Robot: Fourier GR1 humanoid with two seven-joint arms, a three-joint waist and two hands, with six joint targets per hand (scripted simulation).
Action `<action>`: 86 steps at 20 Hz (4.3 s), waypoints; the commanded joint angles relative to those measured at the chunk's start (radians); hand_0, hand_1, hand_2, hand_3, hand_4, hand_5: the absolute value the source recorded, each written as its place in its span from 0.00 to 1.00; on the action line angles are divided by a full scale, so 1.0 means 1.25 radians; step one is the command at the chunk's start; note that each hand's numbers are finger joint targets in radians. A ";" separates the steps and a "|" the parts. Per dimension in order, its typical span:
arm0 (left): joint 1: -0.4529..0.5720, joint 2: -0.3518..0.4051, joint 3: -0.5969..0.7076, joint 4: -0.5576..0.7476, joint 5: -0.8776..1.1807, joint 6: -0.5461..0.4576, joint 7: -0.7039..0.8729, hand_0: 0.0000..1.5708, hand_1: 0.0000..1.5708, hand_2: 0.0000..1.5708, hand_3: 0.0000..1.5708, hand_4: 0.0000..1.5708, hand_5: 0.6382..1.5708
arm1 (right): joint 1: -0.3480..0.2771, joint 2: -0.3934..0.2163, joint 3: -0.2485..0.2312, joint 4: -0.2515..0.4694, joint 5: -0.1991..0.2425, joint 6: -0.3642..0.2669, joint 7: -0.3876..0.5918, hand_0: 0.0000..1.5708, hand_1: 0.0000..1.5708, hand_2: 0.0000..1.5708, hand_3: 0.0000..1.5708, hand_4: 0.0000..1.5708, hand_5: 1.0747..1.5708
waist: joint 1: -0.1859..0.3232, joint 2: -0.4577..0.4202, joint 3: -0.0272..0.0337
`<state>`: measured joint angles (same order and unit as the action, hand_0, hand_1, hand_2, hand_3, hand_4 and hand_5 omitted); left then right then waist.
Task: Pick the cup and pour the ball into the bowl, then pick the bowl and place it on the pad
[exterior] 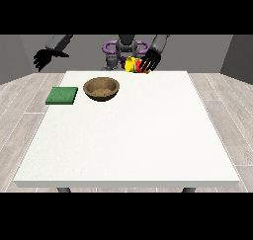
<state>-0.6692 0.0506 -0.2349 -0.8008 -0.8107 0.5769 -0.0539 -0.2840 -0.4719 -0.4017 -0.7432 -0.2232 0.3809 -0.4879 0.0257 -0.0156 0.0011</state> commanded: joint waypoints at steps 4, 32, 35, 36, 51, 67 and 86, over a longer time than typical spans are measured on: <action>0.016 -0.039 -0.135 -0.058 -0.151 -0.034 0.124 0.69 0.69 1.00 1.00 0.61 1.00 | 0.018 -0.023 -0.017 0.085 0.012 0.013 -0.074 0.00 0.00 0.04 0.00 0.00 0.96 | 0.041 -0.009 0.0002; -0.173 -0.038 -0.465 -0.079 -0.543 -0.359 0.351 0.39 0.39 1.00 1.00 0.78 0.80 | -0.187 0.007 0.021 0.112 0.018 -0.053 0.021 0.00 0.00 0.00 0.05 0.00 0.89 | -0.022 0.056 0.0000; -0.215 0.006 -0.476 -0.066 -0.579 -0.393 0.322 0.62 0.62 1.00 1.00 0.77 0.84 | -0.199 0.018 0.029 0.108 0.018 -0.060 0.047 0.00 0.00 0.00 0.07 0.00 0.89 | -0.023 0.023 -0.0002; -0.289 -0.012 -0.447 -0.060 -0.582 -0.441 0.322 0.96 0.96 1.00 1.00 0.77 0.86 | -0.213 0.025 0.039 0.111 0.026 -0.059 0.043 0.00 0.00 0.00 0.11 0.00 0.89 | -0.026 0.049 0.0001; -0.149 0.011 -0.197 -0.255 -0.423 -0.331 0.269 0.09 0.09 1.00 1.00 0.64 0.97 | -0.139 0.014 0.013 0.147 -0.012 -0.030 0.076 0.00 0.00 0.00 0.00 0.29 0.97 | 0.074 0.007 -0.0037; -0.013 -0.039 0.167 -0.341 0.249 -0.243 -0.043 0.33 0.33 0.00 0.00 0.53 0.97 | -0.221 0.071 0.005 0.076 -0.046 -0.070 0.063 0.00 0.00 0.00 0.00 0.25 1.00 | 0.095 0.246 -0.0045; 0.096 -0.040 0.175 -0.245 0.404 -0.253 -0.165 0.00 0.00 0.00 0.00 0.00 0.98 | -0.177 0.202 0.111 0.122 0.017 -0.114 0.039 0.00 0.00 0.00 0.00 0.16 0.96 | 0.021 0.177 -0.0005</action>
<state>-0.5781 0.0182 0.0385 -1.0865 -0.3044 0.2124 -0.2521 -0.5126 -0.2331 -0.2716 -0.6411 -0.2145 0.2300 -0.3898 0.0465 0.1929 0.0002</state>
